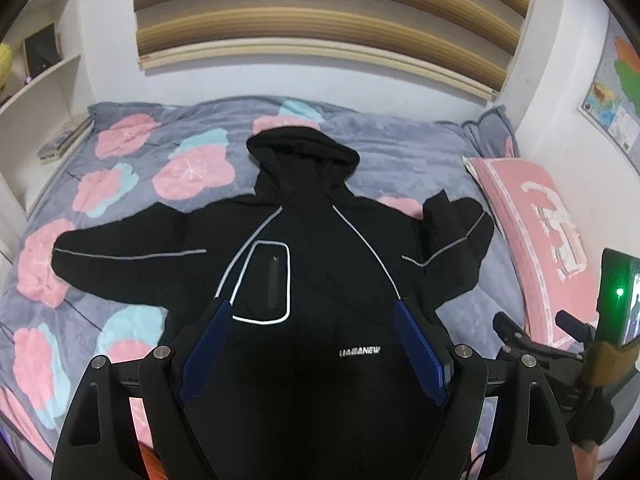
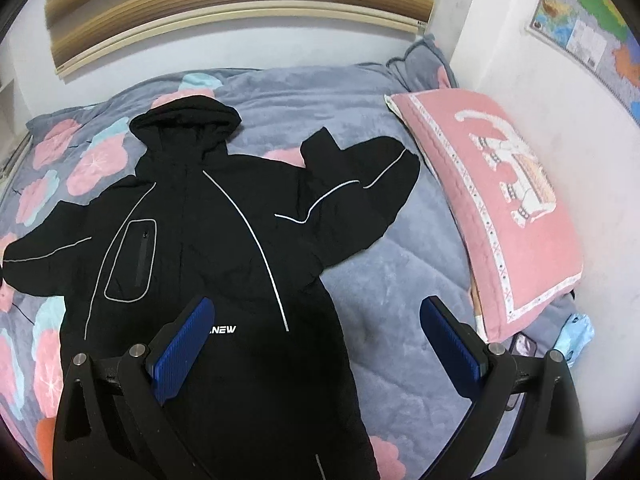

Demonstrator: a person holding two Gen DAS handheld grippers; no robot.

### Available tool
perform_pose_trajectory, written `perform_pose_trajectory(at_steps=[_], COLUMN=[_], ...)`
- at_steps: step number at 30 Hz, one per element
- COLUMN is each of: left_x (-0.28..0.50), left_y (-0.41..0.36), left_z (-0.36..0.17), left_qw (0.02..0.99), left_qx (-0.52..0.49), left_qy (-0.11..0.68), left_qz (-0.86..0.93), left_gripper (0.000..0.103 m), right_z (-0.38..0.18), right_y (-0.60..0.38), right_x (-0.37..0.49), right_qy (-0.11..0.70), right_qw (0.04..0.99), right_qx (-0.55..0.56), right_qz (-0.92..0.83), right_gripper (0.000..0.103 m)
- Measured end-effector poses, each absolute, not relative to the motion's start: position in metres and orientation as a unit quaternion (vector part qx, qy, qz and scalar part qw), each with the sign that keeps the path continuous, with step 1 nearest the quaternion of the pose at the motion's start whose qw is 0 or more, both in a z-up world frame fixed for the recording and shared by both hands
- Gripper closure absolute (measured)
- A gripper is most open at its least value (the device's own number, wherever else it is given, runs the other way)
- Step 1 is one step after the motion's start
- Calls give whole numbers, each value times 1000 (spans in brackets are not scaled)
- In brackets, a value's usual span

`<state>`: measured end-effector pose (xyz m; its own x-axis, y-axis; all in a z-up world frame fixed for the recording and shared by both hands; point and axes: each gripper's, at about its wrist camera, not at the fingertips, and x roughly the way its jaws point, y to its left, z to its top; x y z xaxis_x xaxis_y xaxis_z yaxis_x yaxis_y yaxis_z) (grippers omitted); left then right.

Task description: Fold large clothes

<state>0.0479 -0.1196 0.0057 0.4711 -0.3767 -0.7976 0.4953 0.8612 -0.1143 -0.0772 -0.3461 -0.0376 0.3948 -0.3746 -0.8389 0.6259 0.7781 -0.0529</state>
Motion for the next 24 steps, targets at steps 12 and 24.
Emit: perform_pose_trajectory(at_steps=[12,24], left_x=[59,106], left_y=[-149,-259], left_z=[-28,-92], left_qw=[843,824], left_qx=[86,119], left_qy=[468,468], left_qz=[-251,-298], left_gripper=[19,19], right_z=[-63,-122], right_y=[-385,-555], right_x=[-57,-41], right_qy=[453,418], right_qw=[835,845], right_qx=[136,214], right_qz=[-282,-258], right_gripper=[0,10])
